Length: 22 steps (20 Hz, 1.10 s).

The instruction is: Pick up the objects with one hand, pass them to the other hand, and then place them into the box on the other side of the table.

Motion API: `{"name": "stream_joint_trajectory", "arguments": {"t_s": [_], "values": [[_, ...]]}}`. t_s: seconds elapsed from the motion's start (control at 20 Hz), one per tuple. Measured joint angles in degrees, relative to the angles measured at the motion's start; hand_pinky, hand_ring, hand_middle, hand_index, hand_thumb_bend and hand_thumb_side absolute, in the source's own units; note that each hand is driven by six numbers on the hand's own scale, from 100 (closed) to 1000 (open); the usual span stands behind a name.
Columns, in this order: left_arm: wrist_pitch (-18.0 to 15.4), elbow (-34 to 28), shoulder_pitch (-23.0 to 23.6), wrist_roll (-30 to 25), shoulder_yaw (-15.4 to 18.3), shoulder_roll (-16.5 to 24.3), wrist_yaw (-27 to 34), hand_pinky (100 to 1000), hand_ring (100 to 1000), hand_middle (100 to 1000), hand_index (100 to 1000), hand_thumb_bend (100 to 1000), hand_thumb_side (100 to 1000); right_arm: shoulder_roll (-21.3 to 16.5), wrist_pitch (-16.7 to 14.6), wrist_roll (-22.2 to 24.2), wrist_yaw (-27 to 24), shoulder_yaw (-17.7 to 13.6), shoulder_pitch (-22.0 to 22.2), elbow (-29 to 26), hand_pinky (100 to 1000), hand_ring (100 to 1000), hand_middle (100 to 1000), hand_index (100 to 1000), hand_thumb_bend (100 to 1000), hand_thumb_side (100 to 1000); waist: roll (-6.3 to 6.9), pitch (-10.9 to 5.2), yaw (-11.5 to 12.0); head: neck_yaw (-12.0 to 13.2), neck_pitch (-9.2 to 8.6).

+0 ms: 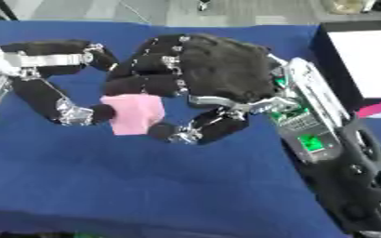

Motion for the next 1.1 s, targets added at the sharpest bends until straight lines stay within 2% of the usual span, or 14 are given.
{"name": "stream_joint_trajectory", "arguments": {"t_s": [0.45, 0.75, 1.1], "values": [[-0.05, 0.9, 0.1, 0.08, 0.18, 0.07, -0.28, 691, 508, 435, 639, 111, 544, -0.11, 0.66, 1.31, -1.5, -0.67, 0.03, -1.47, 806, 807, 856, 960, 270, 248, -0.02, 0.0, -0.16, 0.16, 0.0], [0.2, 0.93, 0.17, 0.02, 0.46, 0.07, 0.4, 691, 507, 434, 639, 107, 550, -0.41, 0.71, 1.49, -1.45, -0.69, 0.24, -1.54, 806, 808, 859, 962, 260, 201, -0.02, 0.0, -0.18, 0.26, 0.0], [0.94, 0.25, 0.15, -0.69, 0.51, 0.07, 1.88, 691, 507, 434, 638, 103, 554, -0.55, 0.33, 1.34, -0.43, -0.68, 0.69, -1.5, 804, 806, 858, 962, 256, 194, 0.18, 0.0, -0.21, 0.27, 0.0]]}}
